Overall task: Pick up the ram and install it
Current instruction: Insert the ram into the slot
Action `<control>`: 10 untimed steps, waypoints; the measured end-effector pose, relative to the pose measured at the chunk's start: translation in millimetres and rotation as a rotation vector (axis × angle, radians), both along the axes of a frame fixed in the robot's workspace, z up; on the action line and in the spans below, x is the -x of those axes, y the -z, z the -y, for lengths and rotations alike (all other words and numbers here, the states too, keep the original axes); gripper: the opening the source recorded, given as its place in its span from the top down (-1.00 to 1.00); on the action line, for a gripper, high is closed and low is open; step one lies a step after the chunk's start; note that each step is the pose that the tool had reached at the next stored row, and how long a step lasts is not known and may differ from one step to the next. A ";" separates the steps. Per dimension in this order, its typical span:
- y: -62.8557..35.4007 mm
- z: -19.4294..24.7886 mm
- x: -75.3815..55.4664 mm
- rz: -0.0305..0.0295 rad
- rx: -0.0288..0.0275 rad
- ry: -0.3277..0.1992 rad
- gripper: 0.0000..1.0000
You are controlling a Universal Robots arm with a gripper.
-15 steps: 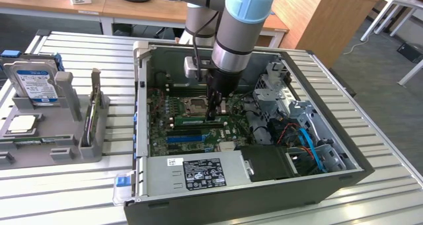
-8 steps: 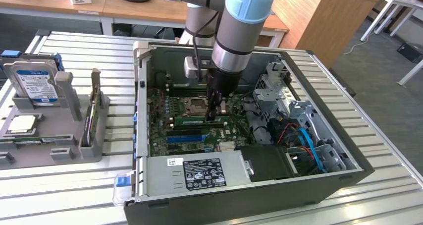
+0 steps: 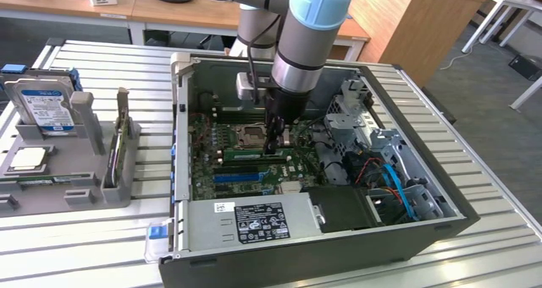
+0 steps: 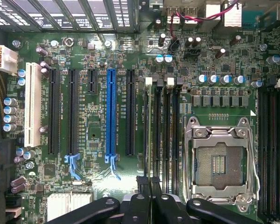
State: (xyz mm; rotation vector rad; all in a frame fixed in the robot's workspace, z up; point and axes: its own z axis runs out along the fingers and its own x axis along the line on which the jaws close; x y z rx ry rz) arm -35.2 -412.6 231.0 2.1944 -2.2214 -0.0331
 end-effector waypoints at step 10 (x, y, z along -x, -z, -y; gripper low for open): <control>0.4 -0.5 -0.1 -0.0027 0.0056 0.000 0.76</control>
